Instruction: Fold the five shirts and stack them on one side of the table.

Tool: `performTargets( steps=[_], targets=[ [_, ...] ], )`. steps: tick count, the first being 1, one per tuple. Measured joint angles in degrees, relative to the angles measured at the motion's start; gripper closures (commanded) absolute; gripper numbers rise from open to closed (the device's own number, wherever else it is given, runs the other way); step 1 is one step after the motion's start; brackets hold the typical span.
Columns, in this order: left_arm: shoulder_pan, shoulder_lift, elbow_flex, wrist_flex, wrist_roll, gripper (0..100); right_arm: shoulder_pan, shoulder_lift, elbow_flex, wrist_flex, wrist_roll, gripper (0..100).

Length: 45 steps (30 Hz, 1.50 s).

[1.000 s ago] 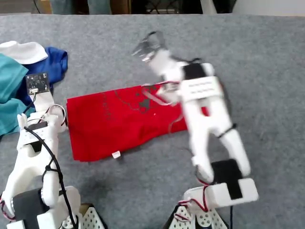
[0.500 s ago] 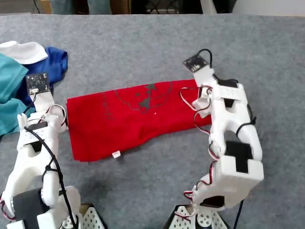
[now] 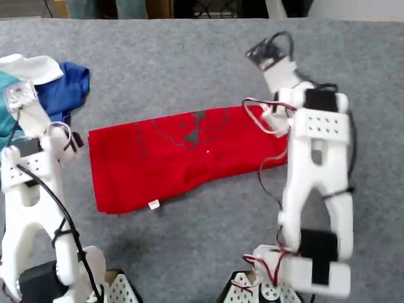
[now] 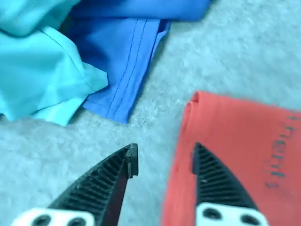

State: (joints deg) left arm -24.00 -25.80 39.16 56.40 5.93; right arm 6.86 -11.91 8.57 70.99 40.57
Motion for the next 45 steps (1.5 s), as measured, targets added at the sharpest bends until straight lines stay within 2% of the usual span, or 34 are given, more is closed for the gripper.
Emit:
performTargets(
  steps=[6,12,16,22,28,37,41,45],
  targets=[
    [4.7,6.2,-0.5,0.9,0.1,75,0.0,-6.4,-0.6,-5.1,0.0,98.4],
    [5.5,20.0,-3.4,0.7,0.1,75,1.8,-6.5,2.0,-15.6,0.0,98.4],
    [5.5,29.3,-8.1,0.6,0.1,75,4.8,-6.5,2.0,-17.5,0.0,98.4],
    [5.5,38.4,-16.9,4.7,0.2,81,9.1,-6.5,2.0,-19.3,0.0,98.4],
    [6.2,44.5,-22.9,6.6,0.4,98,9.8,-6.5,2.0,-19.9,0.0,98.4],
    [6.4,47.6,-29.5,7.4,0.4,97,10.8,-6.5,0.4,-19.9,1.1,98.4],
    [5.9,47.0,-35.7,12.9,0.4,97,12.3,-6.5,-2.5,-19.9,4.0,98.4],
    [5.2,46.2,-44.4,21.9,0.4,97,14.2,-6.5,-3.2,-22.4,6.1,98.4]
  ],
)
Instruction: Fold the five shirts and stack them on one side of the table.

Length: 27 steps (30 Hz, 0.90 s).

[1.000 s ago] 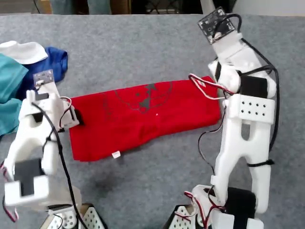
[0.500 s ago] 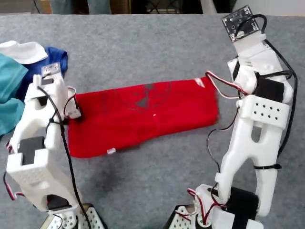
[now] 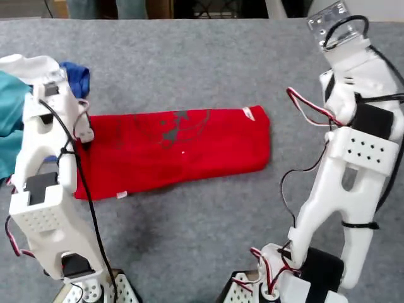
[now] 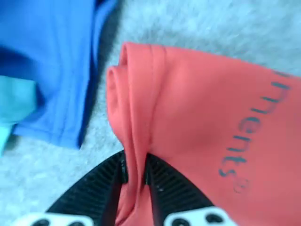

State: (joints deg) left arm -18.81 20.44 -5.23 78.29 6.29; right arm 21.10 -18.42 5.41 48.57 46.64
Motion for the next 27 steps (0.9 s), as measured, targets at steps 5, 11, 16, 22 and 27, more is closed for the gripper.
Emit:
performTargets(
  steps=[5,11,16,22,27],
  targets=[
    [6.7,0.0,-9.1,9.2,-2.1,97,4.0,0.0,0.0,-0.6,0.5,98.4],
    [20.5,0.0,-17.3,11.3,-2.4,97,12.0,0.0,0.0,-2.6,0.5,98.4],
    [31.3,0.0,-20.3,9.4,4.1,97,15.6,0.0,0.0,-2.6,0.6,98.4],
    [40.7,0.0,-20.5,-0.5,11.3,97,16.4,0.0,0.0,-2.6,0.7,98.4],
    [48.7,0.0,-20.5,-6.1,15.2,97,16.5,0.0,0.0,-2.6,0.7,98.4]
  ],
)
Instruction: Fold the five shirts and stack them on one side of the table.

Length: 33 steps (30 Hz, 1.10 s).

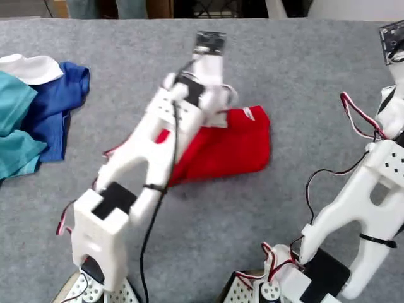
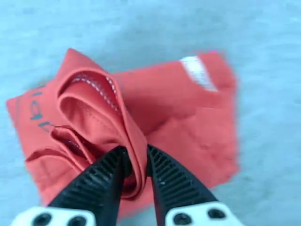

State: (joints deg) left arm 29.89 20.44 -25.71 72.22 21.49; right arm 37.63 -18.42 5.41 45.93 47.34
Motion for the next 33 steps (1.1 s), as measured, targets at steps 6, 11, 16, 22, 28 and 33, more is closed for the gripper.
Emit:
performTargets(
  steps=[6,11,16,22,28,33],
  targets=[
    [4.8,0.0,0.0,-6.7,3.2,97,0.0,0.0,0.0,0.0,0.0,98.4],
    [5.3,3.3,-0.1,-12.3,5.0,94,0.0,0.0,0.0,0.0,0.0,98.4],
    [6.0,7.6,-4.0,-11.7,5.3,80,0.0,0.0,0.0,0.0,0.0,98.4],
    [7.0,10.5,-12.4,-5.1,5.3,76,-0.1,0.0,-0.4,0.2,0.0,98.3],
    [-1.3,10.5,-27.5,7.4,-4.8,93,-8.9,4.3,-8.3,10.3,0.0,98.3],
    [-16.6,10.4,-31.6,18.1,-15.7,96,-21.6,15.1,-14.6,25.7,-0.6,98.3]
  ],
)
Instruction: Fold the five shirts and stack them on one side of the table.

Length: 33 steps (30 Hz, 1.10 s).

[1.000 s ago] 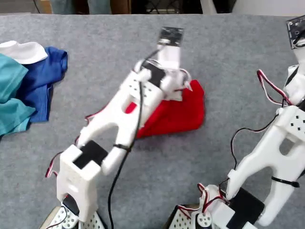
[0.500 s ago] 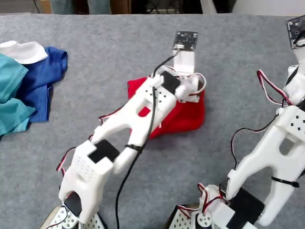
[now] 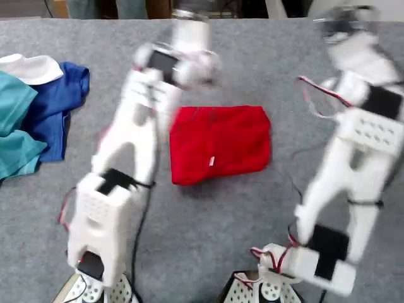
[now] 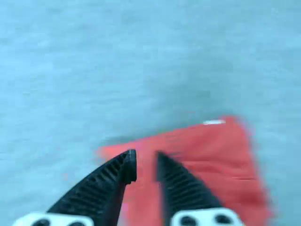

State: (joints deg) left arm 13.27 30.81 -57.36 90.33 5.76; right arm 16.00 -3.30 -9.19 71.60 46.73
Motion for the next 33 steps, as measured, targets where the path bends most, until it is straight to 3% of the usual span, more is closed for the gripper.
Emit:
performTargets(
  steps=[5,11,15,19,24,27,29,33],
  targets=[
    [-12.7,0.0,3.7,6.6,-8.9,97,-13.5,11.8,-6.6,12.0,-6.1,98.3],
    [-18.5,-2.0,13.4,9.8,-10.4,97,-27.4,23.6,-15.1,20.8,-7.6,98.4],
    [-22.1,-10.3,28.0,6.3,-10.4,97,-32.8,30.9,-21.5,22.6,-9.0,98.4],
    [-23.2,-22.9,51.3,-7.0,-10.3,97,-34.1,37.5,-28.1,22.6,-13.9,98.4],
    [-23.9,-35.3,85.4,-37.2,-6.8,97,-35.0,44.9,-34.0,22.8,-15.0,98.4],
    [-24.1,-36.7,99.2,-54.3,-5.5,97,-34.8,48.6,-35.4,22.7,-15.0,98.4],
    [-24.1,-37.0,102.0,-60.0,-5.1,97,-34.8,51.3,-35.5,22.8,-15.0,98.4],
    [-24.1,-37.2,102.8,-62.8,-5.1,97,-32.6,53.8,-35.5,24.7,-15.0,98.5]
  ],
)
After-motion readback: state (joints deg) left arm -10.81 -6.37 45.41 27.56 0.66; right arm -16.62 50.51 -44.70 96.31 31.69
